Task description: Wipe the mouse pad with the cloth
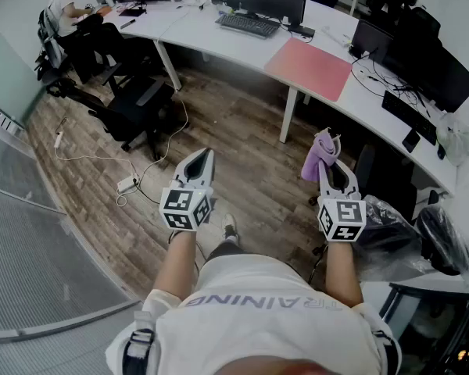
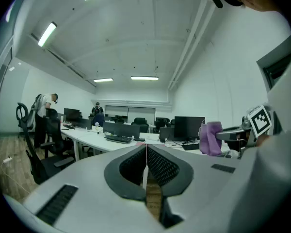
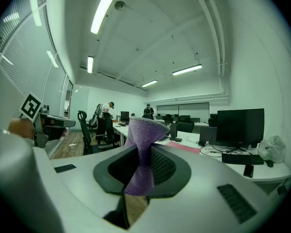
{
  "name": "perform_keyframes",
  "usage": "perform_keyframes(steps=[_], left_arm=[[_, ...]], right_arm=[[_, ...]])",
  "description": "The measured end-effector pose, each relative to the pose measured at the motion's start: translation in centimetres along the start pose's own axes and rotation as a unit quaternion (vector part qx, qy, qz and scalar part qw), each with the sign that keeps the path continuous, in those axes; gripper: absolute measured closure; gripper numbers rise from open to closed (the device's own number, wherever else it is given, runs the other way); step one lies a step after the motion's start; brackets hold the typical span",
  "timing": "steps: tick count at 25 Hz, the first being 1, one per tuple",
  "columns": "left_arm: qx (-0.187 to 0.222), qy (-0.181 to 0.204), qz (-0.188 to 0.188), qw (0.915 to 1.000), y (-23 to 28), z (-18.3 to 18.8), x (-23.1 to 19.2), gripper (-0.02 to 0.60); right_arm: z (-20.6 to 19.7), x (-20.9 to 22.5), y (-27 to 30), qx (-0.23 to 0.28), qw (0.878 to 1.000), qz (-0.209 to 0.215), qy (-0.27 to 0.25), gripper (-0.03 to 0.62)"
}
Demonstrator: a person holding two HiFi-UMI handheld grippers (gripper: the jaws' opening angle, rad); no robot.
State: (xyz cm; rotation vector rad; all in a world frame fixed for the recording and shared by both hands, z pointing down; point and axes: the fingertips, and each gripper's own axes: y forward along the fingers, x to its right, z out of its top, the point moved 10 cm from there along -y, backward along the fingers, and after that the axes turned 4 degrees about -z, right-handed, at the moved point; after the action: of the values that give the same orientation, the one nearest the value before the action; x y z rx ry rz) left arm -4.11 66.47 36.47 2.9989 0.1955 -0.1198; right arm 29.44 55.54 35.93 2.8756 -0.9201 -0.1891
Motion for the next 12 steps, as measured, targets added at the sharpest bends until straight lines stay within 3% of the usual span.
perform_keyframes(steps=[12], left_arm=[[0.014,-0.002,-0.005,0.9999,-2.0,0.4,-0.3,0.55]], right_arm=[[0.6,-2.0,-0.4,0.002,1.0,0.009,-0.003,0.514]])
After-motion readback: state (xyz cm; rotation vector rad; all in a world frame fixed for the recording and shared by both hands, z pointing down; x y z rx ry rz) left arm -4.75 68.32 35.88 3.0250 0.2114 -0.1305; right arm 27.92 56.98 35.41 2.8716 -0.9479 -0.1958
